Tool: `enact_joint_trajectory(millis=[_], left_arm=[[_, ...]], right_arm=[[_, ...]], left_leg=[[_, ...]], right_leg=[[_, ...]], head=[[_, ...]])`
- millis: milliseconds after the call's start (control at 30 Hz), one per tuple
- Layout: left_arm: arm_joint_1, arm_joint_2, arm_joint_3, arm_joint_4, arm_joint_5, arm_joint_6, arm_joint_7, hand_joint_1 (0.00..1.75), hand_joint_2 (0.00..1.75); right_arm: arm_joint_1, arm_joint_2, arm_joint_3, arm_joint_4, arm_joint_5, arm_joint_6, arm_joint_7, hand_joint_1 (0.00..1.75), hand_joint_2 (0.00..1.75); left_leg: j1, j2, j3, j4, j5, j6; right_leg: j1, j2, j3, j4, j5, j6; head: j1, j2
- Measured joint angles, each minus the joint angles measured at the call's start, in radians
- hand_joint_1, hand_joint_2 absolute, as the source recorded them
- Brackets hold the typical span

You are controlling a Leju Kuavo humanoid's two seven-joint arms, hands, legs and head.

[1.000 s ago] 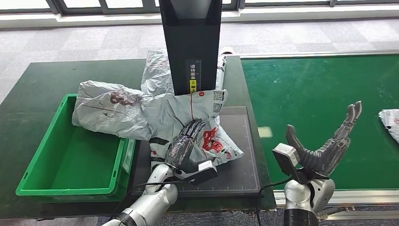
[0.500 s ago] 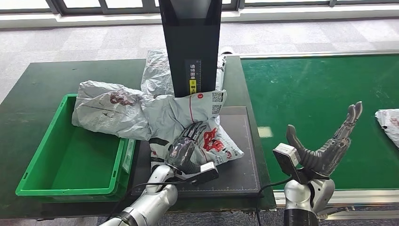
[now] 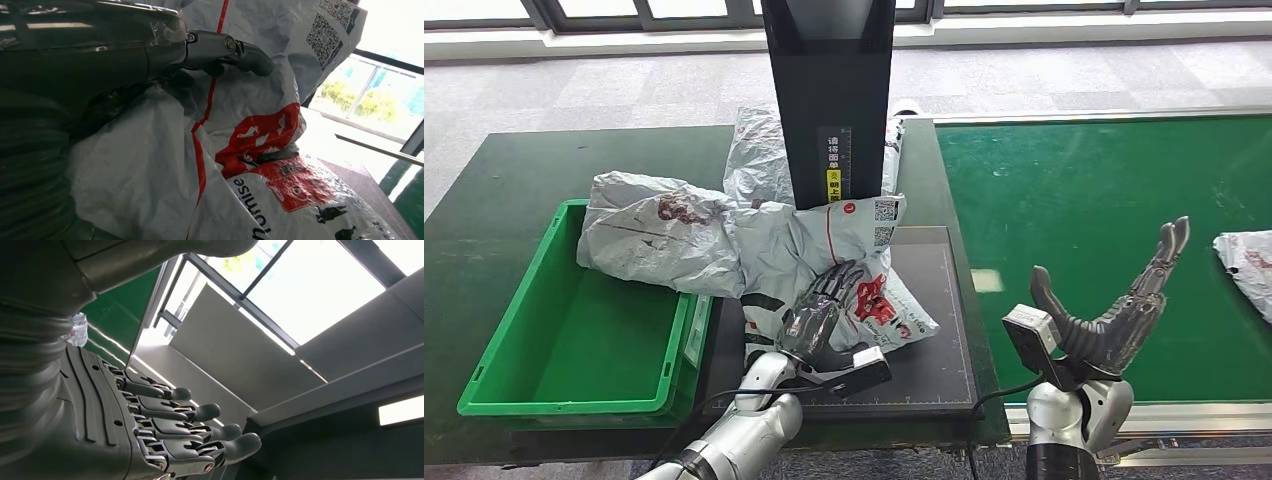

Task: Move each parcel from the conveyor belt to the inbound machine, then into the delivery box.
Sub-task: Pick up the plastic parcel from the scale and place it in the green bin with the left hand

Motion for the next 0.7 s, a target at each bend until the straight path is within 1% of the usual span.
enact_joint_trajectory(millis=[67, 200, 267, 333, 567, 700], left_arm=[[-0.001, 0.0, 0.0, 0.004, -0.041, -0.009, 0.044, 0.0, 1.75], [-0.013, 0.0, -0.001, 0.021, -0.183, -0.04, 0.186, 1.75, 1.75], [-0.019, 0.0, -0.005, 0.031, -0.259, -0.06, 0.254, 1.75, 1.75], [-0.023, 0.0, -0.009, 0.039, -0.316, -0.078, 0.301, 1.75, 1.75], [-0.034, 0.0, -0.023, 0.054, -0.417, -0.104, 0.379, 1.75, 1.75], [-0.041, 0.0, -0.037, 0.059, -0.434, -0.103, 0.422, 1.75, 1.75]], right_arm=[[0.0, 0.0, 0.0, 0.0, 0.0, 0.0, 0.0, 0.0, 1.75], [0.0, 0.0, 0.0, 0.002, 0.003, 0.0, 0.0, 0.0, 1.75], [-0.001, 0.0, 0.0, 0.003, 0.004, 0.0, 0.0, 0.0, 1.75], [-0.001, 0.0, 0.0, 0.004, 0.005, 0.0, 0.0, 0.0, 1.75], [-0.001, 0.0, 0.0, 0.006, -0.002, 0.0, 0.0, 0.0, 1.75], [-0.001, 0.0, 0.0, 0.006, -0.012, 0.0, 0.0, 0.0, 1.75]], left_leg=[[0.0, 0.0, 0.0, 0.0, 0.0, 0.0], [0.0, 0.0, 0.001, 0.0, 0.0, 0.0], [0.0, 0.0, 0.001, 0.0, 0.0, 0.0], [0.0, 0.0, 0.002, 0.0, -0.001, 0.001], [0.0, 0.001, -0.003, 0.0, -0.001, 0.001], [0.0, 0.001, 0.003, 0.0, 0.0, 0.0]], right_leg=[[0.0, 0.0, 0.0, 0.0, 0.0, 0.0], [0.0, 0.0, 0.001, 0.0, 0.0, 0.0], [0.0, 0.0, 0.002, 0.0, -0.001, 0.0], [0.0, 0.0, 0.003, 0.0, -0.001, 0.001], [0.0, 0.0, 0.006, 0.0, -0.001, 0.0], [0.0, 0.001, 0.006, 0.0, 0.0, 0.0]], head=[[0.0, 0.0], [0.0, 0.0], [0.0, 0.0], [0.0, 0.0], [0.0, 0.0], [0.0, 0.0]])
